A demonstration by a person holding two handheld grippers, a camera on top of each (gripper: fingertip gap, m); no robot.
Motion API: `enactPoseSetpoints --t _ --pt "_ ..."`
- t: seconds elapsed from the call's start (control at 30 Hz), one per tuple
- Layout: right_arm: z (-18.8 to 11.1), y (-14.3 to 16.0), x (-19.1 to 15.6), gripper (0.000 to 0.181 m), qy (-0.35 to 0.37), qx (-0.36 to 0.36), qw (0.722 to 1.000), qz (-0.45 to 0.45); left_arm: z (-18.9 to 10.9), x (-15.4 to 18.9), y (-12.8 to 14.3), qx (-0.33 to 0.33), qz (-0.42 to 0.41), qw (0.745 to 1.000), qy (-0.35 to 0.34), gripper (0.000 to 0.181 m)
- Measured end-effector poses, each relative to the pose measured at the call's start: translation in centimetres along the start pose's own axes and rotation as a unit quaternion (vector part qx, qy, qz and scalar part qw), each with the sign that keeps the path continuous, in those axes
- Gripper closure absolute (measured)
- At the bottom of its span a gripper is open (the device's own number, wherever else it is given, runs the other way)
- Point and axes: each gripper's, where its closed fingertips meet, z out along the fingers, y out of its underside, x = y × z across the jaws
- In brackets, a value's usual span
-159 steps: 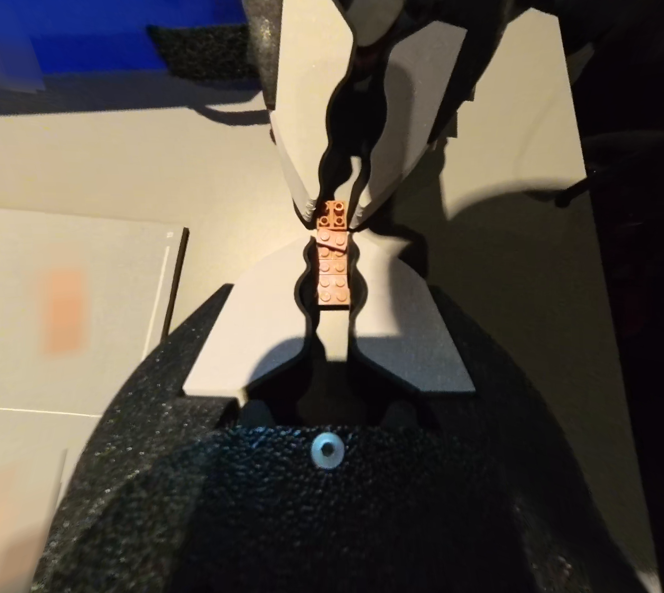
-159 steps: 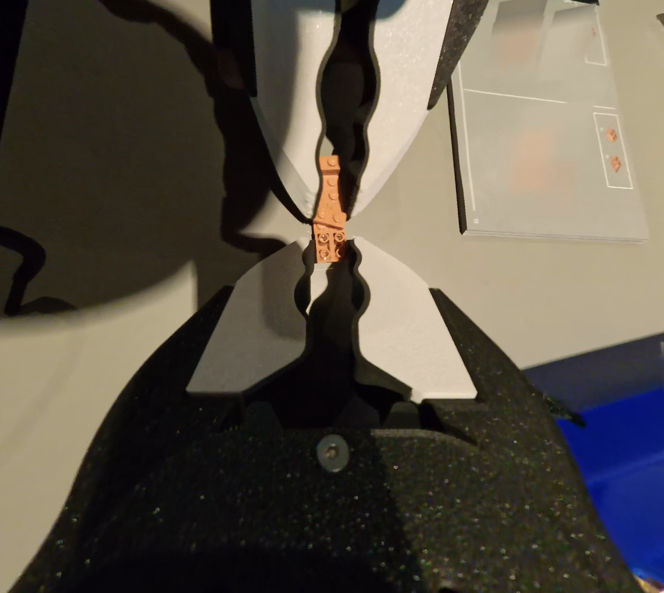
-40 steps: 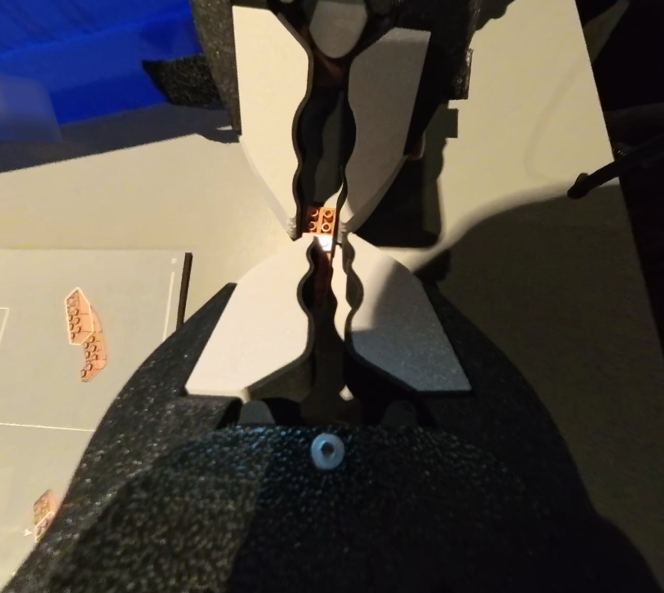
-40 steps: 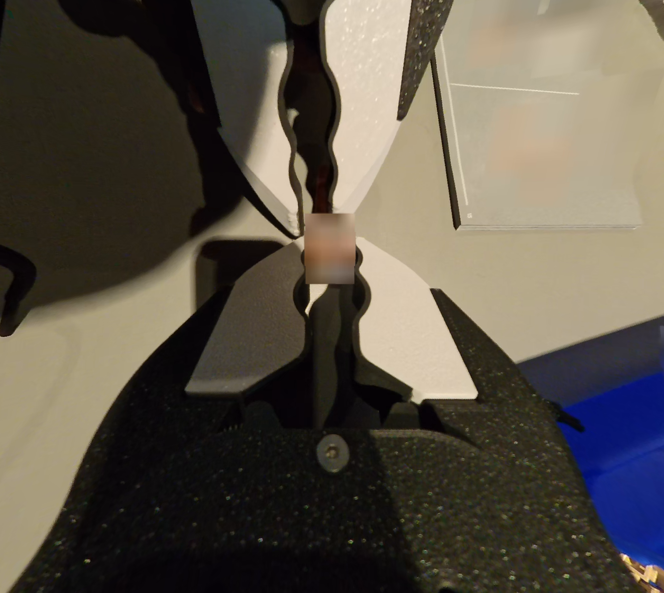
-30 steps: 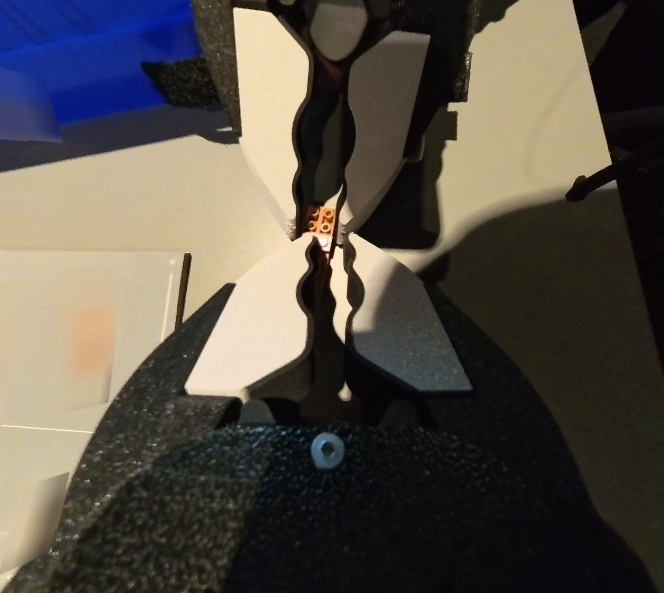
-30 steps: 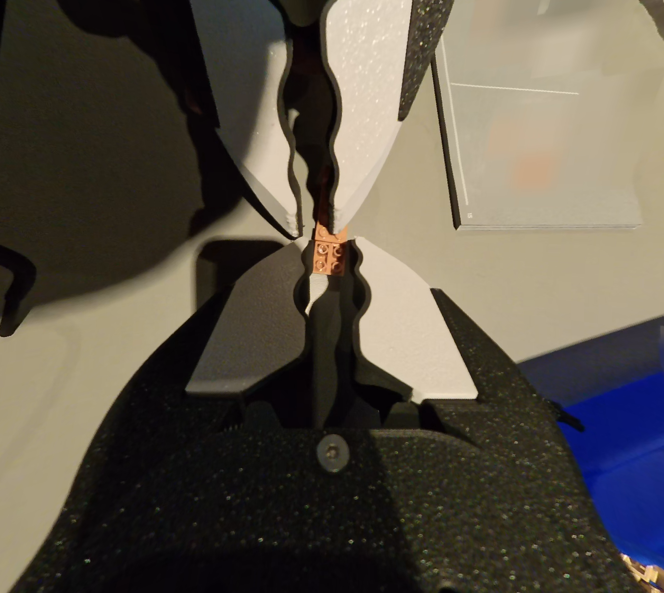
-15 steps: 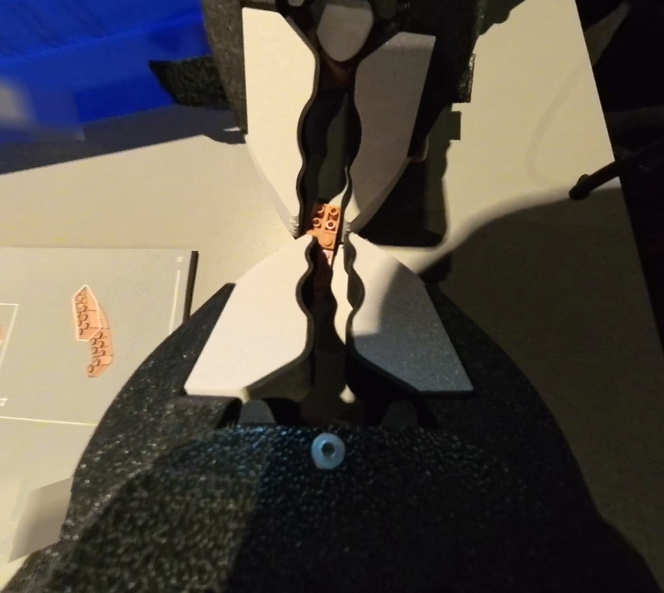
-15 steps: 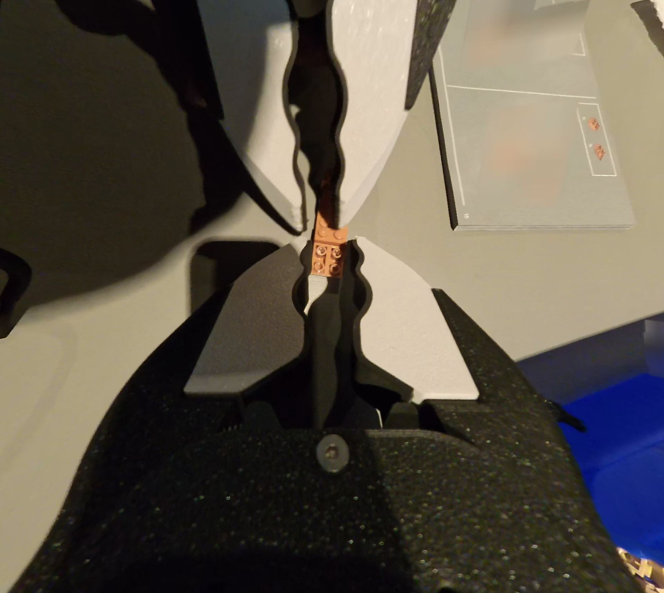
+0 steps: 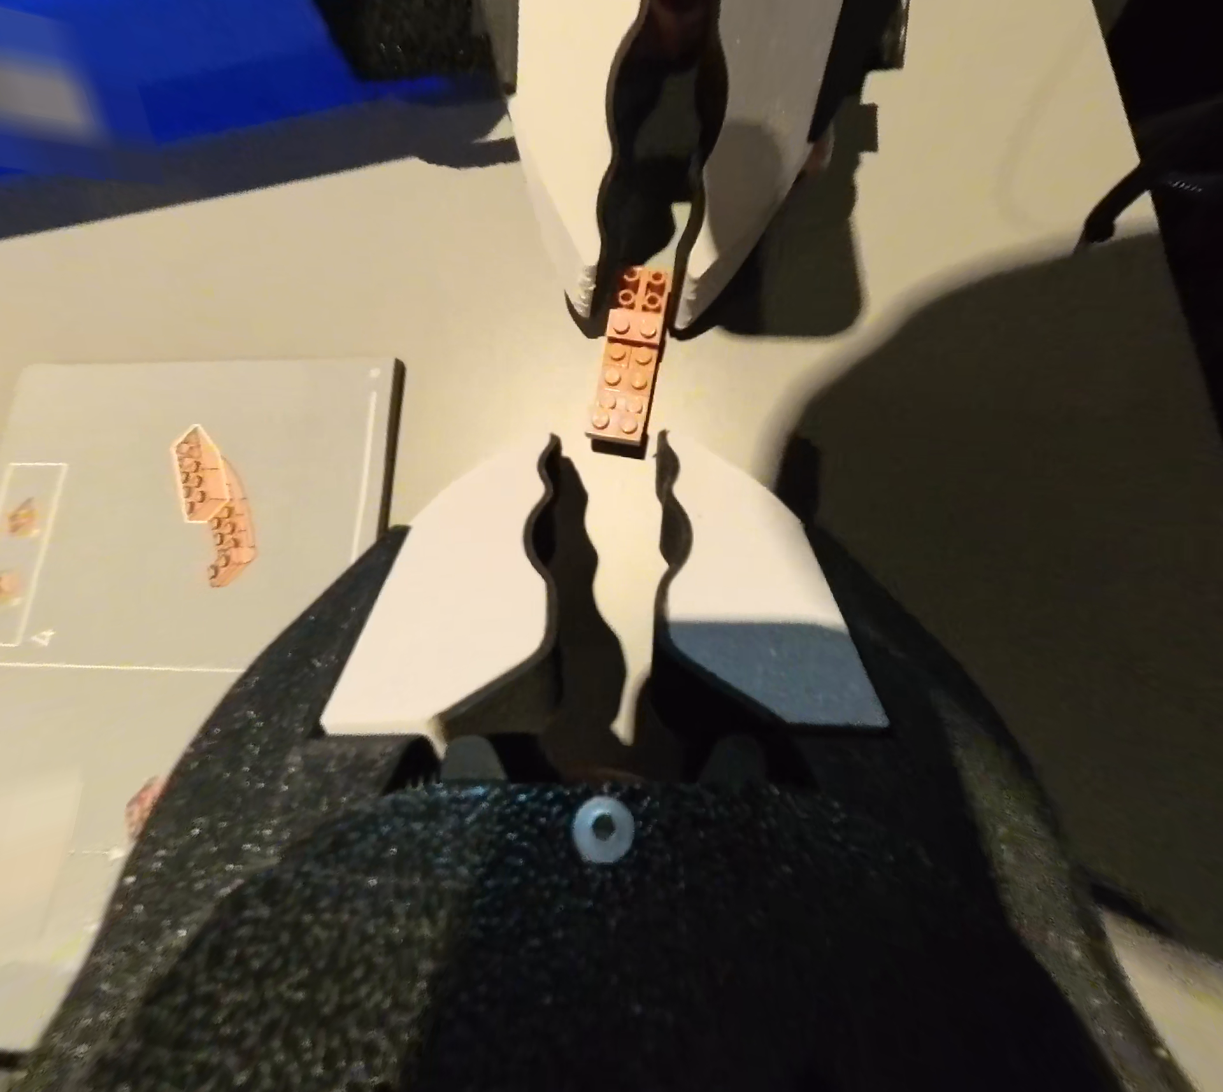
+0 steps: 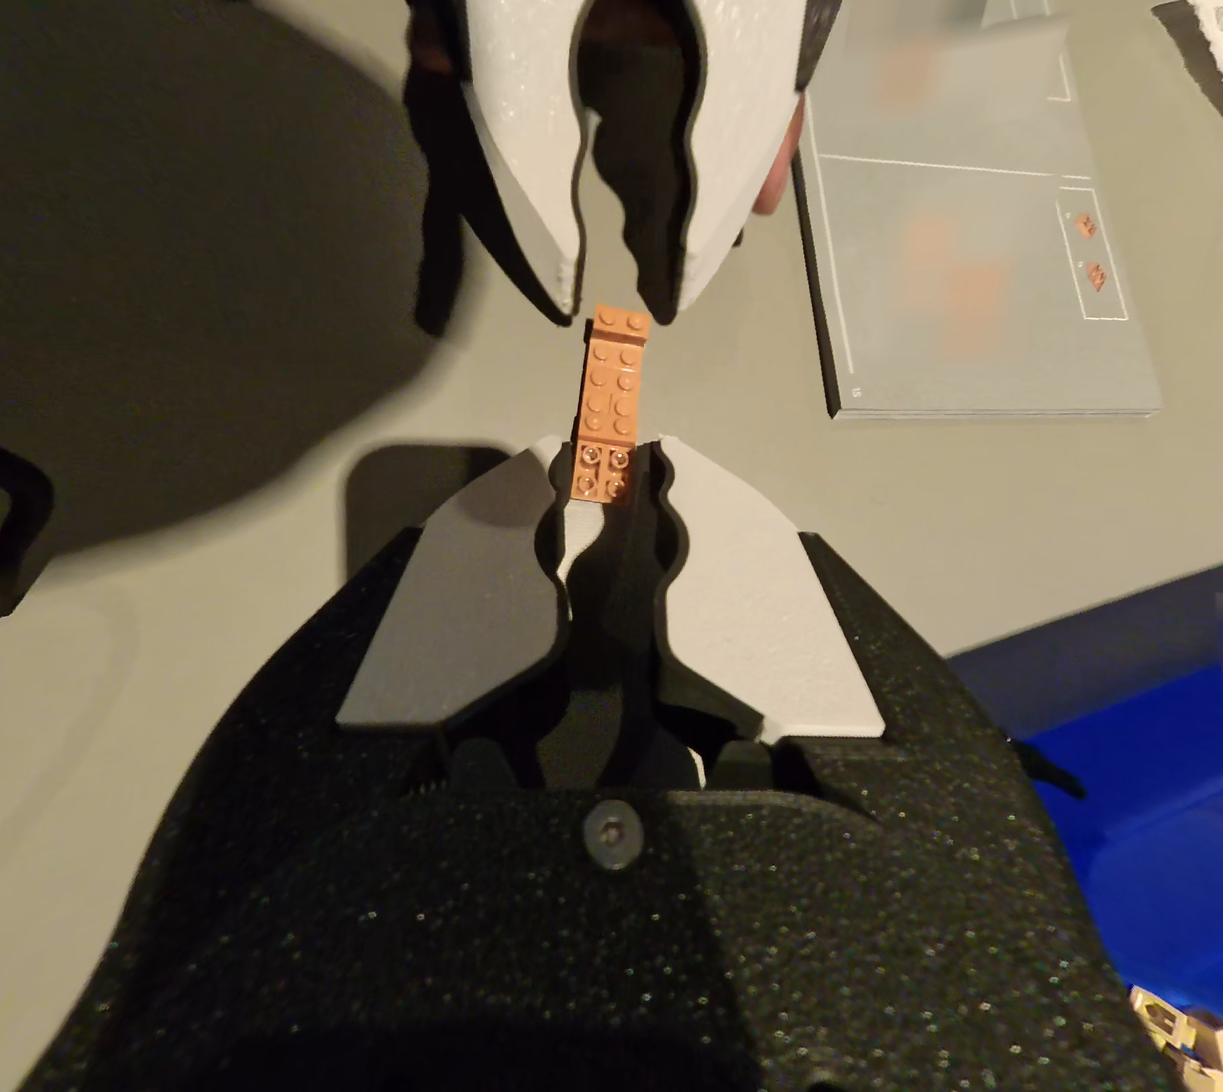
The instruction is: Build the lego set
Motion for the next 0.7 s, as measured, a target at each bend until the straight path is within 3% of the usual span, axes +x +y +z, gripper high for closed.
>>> enactPoseSetpoints --t 0.7 --pt "0.00 -0.06 -0.06 0.159 0.001 0.002 1.000 -0.003 1.02 0.17 -0.10 -0.010 0.000 1.000 0.010 0.164"
